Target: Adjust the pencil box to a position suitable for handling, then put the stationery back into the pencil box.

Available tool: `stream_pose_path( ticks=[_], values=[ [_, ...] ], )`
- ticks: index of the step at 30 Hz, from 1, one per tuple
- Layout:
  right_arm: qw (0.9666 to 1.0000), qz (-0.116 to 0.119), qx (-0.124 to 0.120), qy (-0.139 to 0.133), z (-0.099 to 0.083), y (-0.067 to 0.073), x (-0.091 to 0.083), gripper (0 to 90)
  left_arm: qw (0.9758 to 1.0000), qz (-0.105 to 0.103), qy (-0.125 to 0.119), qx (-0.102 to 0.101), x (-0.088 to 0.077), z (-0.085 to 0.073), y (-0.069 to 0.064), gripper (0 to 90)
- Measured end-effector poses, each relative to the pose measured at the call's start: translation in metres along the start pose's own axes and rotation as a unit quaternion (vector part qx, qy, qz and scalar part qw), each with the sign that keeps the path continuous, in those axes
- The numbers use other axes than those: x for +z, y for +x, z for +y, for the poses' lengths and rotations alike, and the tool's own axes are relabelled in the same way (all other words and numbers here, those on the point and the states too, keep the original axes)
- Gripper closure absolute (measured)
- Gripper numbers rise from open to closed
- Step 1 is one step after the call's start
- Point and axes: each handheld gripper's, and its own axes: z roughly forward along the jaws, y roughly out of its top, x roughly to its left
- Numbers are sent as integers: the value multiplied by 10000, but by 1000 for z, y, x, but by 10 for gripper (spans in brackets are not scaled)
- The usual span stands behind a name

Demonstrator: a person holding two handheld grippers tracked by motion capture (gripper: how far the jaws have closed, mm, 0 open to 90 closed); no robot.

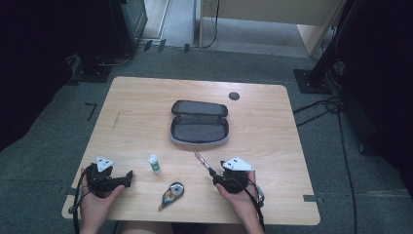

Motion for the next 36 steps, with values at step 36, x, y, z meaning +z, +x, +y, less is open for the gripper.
stream_pose_path(
  ticks=[36],
  values=[
    [9989, 216, 359, -209, 16, -6, -25, 366, 9999, -143, 51, 44, -8, -7, -2, 0]
  ],
)
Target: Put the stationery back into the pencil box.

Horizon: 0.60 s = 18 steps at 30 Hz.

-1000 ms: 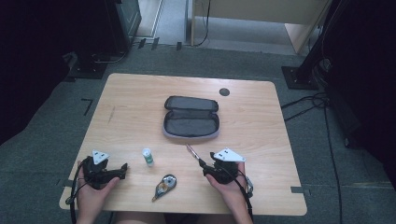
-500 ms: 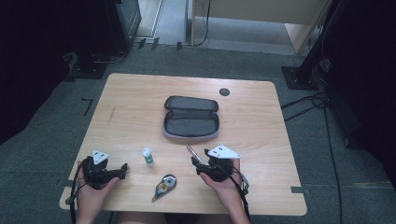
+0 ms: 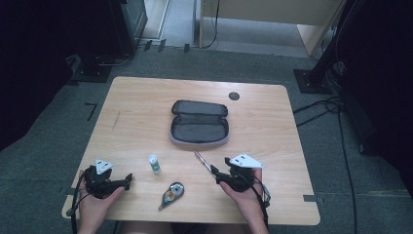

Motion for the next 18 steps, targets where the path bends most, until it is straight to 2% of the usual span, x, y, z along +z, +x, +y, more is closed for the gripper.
stream_pose_path(
  ticks=[3, 7, 11, 12, 13, 14, 15, 18],
  values=[
    [9999, -9, 92, -43, -3, -5, -5, 366, 9995, -304, -54, 24, -3, -2, -5, 0],
    [9999, 10, 124, -54, -8, -8, -8, 368, 9986, -417, -21, 310, -4, -4, -18, 0],
    [9999, 39, 106, -13, -13, -8, -8, 368, 9972, -723, -102, 173, -4, -2, -24, 0],
    [9999, 22, 110, -17, -13, -7, -9, 368, 9970, -738, -159, 163, -5, -2, -26, 15],
    [10000, -10, 71, -13, -14, -6, -9, 369, 9969, -688, -264, 281, -6, -1, -30, 93],
    [10000, -42, 28, 13, -15, -5, -9, 369, 9968, -678, -299, 293, -6, 0, -32, 148],
    [10000, -36, 22, 9, -16, -4, -9, 369, 9966, -686, -311, 317, -6, 1, -34, 145],
    [10000, -1, -30, 62, -17, -2, -8, 369, 9946, -915, -395, 294, -5, 4, -38, 147]
  ],
)
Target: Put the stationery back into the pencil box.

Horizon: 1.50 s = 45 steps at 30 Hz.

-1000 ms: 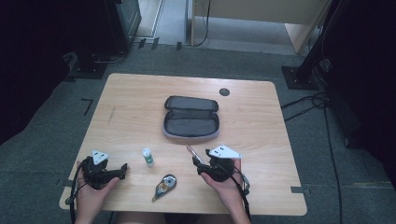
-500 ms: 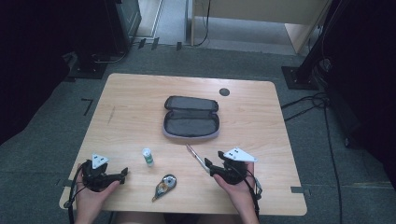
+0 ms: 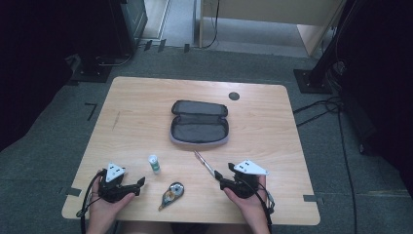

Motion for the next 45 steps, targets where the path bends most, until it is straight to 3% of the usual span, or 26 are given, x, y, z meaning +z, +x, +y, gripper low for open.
stream_pose_path(
  ticks=[4, 10, 14, 22, 27, 32, 34, 36, 39, 42, 45],
  values=[
    [10000, -12, -12, 13, 0, 0, 1, 370, 9997, -233, -48, -36, 5, 3, -5, 158],
    [10000, -16, 5, 14, 0, 0, 2, 371, 9991, -396, -102, 131, 13, 6, -16, 256],
    [10000, -32, 21, 9, 0, 0, 1, 374, 9990, -443, -80, 83, 20, 11, -23, 312],
    [10000, -24, 38, -14, 0, -2, -3, 374, 9993, -374, -83, 34, 31, 19, -32, 408],
    [10000, -41, 62, -47, 1, -3, -4, 364, 9986, -518, -60, -23, 37, 25, -36, 460],
    [10000, -40, 18, -80, 1, -2, -5, 364, 9994, -338, -30, -32, 41, 27, -38, 560],
    [10000, -4, 20, -81, 1, 0, -4, 364, 9986, -507, -33, -128, 41, 29, -35, 650],
    [10000, 32, 27, -76, 1, 2, -2, 364, 9985, -533, -41, -126, 41, 29, -33, 658],
    [9999, 120, 39, -110, 2, 5, -1, 365, 9984, -560, -75, -31, 40, 31, -34, 660],
    [9996, 191, 64, -180, 6, 10, -1, 371, 9973, -723, -111, 29, 38, 39, -36, 660],
    [9993, 293, 43, -246, 12, 14, -1, 386, 9951, -955, -132, 231, 37, 49, -43, 661]
  ],
)
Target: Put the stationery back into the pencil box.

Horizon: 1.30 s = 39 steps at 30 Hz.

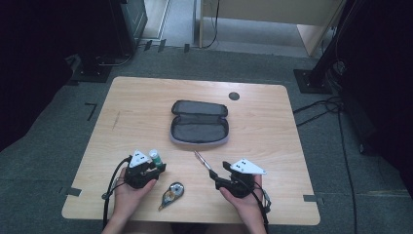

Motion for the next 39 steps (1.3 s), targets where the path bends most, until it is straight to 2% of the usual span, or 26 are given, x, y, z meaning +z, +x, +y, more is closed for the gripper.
stream_pose_path(
  ticks=[3, 7, 11, 16, 19, 31, 34, 39],
  values=[
    [9999, 158, 18, -55, 6, 3, 1, 416, 9998, -141, -19, 134, 3, 9, -8, 661],
    [9995, 290, 12, -132, 15, 8, 0, 452, 9988, -472, 16, 145, 9, 21, -16, 661],
    [9989, 412, 57, -226, 25, 12, 0, 485, 9978, -590, 28, 295, 13, 32, -27, 662],
    [9982, 501, 23, -342, 36, 19, 1, 558, 9964, -695, 163, 449, 18, 38, -37, 662],
    [9974, 613, -16, -376, 41, 23, 3, 583, 9960, -745, 206, 442, 21, 39, -40, 662],
    [9955, 832, -326, -329, 55, 47, 22, 602, 9940, -745, 350, 719, 23, 39, -48, 661],
    [9953, 831, -423, -272, 56, 49, 24, 607, 9934, -763, 382, 760, 24, 37, -49, 661],
    [9957, 794, -449, -157, 56, 54, 30, 609, 9924, -861, 369, 793, 25, 37, -53, 661]
  ],
)
